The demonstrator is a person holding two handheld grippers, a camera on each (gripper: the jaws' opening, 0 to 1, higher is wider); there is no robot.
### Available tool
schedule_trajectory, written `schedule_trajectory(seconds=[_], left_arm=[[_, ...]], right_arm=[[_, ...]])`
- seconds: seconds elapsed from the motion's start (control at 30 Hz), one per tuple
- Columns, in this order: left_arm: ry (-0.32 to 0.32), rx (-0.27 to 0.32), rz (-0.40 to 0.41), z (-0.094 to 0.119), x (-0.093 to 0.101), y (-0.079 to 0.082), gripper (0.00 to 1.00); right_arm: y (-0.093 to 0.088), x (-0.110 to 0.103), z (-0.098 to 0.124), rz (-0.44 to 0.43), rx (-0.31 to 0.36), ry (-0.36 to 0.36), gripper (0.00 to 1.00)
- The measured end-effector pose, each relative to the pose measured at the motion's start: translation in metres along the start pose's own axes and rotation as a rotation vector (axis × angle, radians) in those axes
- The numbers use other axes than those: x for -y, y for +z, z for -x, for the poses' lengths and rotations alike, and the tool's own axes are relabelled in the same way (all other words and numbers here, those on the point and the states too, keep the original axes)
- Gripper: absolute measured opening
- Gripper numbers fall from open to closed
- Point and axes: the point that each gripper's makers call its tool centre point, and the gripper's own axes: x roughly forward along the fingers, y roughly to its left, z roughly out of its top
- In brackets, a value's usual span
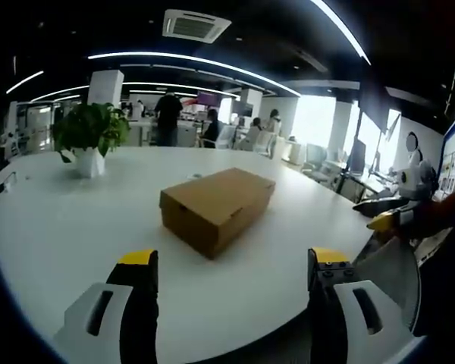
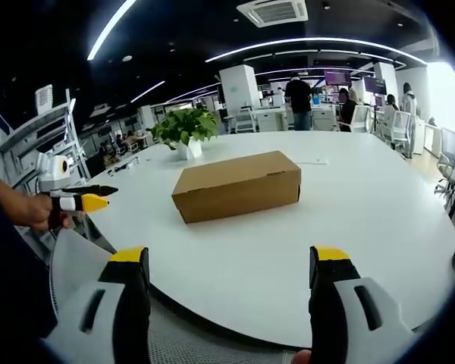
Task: Operate the shoe box by opening the lid, removing the specified soft item, and placing it in the target area until the item is outside and the box remains undamaged.
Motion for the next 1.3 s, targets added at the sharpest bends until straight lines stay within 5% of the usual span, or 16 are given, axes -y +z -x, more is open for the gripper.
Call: schedule_trajectory(seconds=[1.3], left_arm=[[0.013,-0.012,0.03,-0.0032,-0.0048,-0.0003,0.82]], right_arm=[[-0.0047,0.0033,-0.0031,0.003,-0.041,0.009,0.82]])
